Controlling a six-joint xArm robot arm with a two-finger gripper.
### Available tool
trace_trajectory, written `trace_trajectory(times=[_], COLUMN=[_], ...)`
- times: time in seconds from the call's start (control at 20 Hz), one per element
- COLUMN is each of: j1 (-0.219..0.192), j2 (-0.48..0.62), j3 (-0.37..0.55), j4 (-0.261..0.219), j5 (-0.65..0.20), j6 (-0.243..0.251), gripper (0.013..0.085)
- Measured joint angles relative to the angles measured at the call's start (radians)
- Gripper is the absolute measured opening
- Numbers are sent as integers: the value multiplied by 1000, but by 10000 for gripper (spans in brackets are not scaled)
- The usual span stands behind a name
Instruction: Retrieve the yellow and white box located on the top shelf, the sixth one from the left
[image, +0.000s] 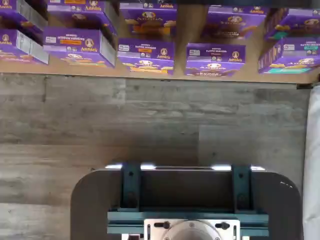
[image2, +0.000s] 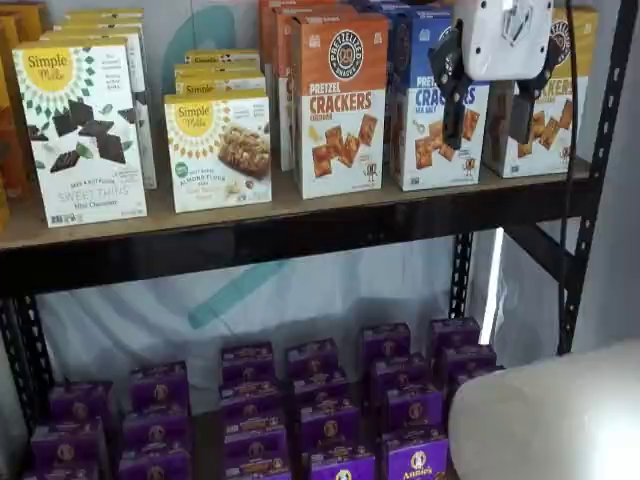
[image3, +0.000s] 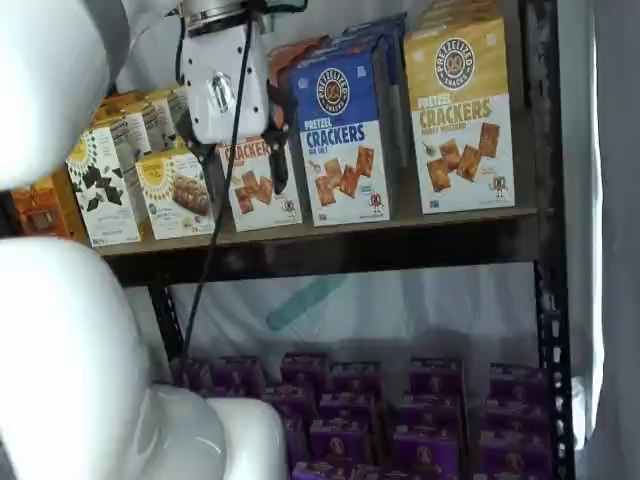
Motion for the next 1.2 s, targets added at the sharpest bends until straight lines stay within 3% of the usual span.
trace_trajectory(times=[0.2,0.3,0.45,0.7,0.9,1.2], j1=[-56,-61,-56,-69,-171,-360], j2=[-24,-25,-29,-38,-32,13], j3=[21,22,27,52,64,46], j4=[60,62,37,-54,-72,-44], j5=[-36,-35,-44,-110,-183,-282], j6=[-32,-37,-42,-86,-187,-362], gripper=[850,850,850,850,850,850])
